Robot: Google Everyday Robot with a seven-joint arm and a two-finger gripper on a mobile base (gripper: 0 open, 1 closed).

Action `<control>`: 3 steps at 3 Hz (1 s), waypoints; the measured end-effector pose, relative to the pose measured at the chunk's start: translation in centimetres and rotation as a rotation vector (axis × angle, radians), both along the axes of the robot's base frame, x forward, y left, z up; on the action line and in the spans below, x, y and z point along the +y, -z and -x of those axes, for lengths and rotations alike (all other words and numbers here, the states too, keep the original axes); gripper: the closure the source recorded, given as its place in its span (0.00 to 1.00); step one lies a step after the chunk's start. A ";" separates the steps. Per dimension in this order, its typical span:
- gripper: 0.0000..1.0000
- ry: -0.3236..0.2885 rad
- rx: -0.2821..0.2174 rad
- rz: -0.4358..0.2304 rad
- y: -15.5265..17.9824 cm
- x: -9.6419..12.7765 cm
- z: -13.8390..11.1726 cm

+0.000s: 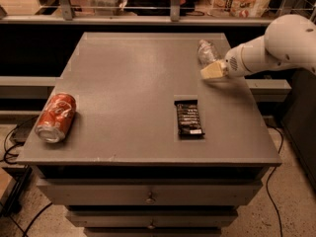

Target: Move water bottle near coke can

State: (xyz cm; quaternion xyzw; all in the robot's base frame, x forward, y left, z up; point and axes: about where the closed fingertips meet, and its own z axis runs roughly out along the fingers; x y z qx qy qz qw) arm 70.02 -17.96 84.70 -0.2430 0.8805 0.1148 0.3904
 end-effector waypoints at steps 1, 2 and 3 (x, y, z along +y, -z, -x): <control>0.88 -0.028 -0.038 0.033 -1.7 0.7 -0.2; 1.00 -0.106 -0.088 0.072 -4.4 2.5 -0.1; 1.00 -0.291 -0.161 0.146 -8.0 6.5 1.0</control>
Offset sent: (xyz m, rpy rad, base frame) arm -0.0024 0.0495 0.0874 -0.1497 -0.1751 0.2435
